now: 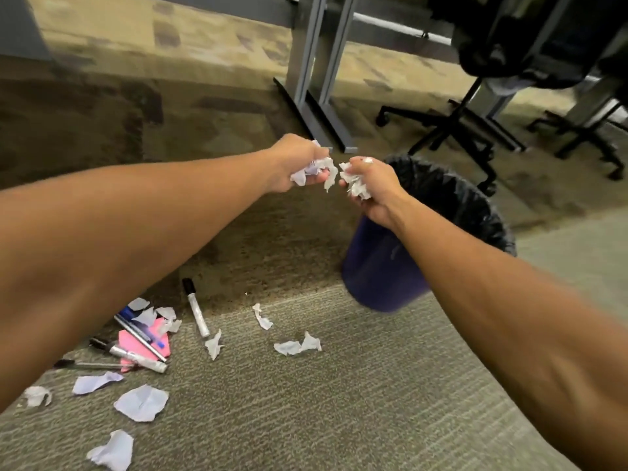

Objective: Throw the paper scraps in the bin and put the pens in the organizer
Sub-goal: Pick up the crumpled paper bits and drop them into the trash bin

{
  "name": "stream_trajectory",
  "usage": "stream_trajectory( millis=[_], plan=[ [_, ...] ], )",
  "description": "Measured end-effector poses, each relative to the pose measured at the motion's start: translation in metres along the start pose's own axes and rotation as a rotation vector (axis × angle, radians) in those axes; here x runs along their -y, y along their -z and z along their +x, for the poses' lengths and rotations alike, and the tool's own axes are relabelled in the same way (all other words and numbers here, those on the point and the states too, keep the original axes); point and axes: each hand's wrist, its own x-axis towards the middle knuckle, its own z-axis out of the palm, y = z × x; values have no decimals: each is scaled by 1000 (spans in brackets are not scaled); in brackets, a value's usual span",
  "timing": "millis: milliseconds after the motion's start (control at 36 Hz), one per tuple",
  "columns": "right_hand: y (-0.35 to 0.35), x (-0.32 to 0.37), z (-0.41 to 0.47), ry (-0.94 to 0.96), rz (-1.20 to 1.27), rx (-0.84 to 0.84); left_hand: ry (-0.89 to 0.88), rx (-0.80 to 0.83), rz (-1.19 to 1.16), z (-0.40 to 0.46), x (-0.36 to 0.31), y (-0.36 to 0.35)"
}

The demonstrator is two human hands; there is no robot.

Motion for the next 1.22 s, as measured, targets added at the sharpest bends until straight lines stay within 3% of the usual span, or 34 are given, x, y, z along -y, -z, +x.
stream_trajectory(
  millis=[361, 694, 917, 1222],
  plan=[
    [54, 32, -2, 29, 349, -367, 24, -42, -172, 2, -13, -116],
    [104, 42, -10, 0, 273, -531, 211, 120, -102, -15, -16, -155],
    [115, 41, -11, -11, 280, -559, 182, 67, -202, 2, -8, -163],
    [113, 39, -7, -36, 280, -525, 191, 188, -107, -8, -10, -158]
  ],
)
